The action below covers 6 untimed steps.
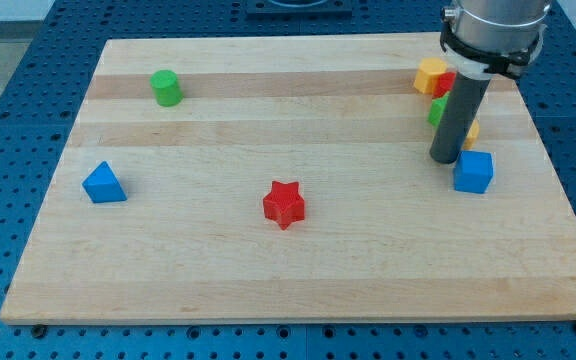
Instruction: Slightly push the cube below into the heart
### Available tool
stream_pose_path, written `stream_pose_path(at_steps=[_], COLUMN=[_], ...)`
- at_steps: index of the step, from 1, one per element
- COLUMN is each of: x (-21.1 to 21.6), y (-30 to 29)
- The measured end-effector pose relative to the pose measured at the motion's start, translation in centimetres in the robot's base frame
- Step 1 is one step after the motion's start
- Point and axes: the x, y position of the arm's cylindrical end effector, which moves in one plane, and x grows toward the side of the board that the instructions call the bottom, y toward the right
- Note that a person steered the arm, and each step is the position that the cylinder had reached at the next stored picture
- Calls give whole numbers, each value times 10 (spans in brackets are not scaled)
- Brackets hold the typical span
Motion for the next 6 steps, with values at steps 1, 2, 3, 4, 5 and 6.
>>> stream_pose_path(at_steps=[1, 2, 3, 4, 5, 6], x=[26, 58, 70, 58, 36, 34], y=[-21, -21, 7, 36, 37, 37])
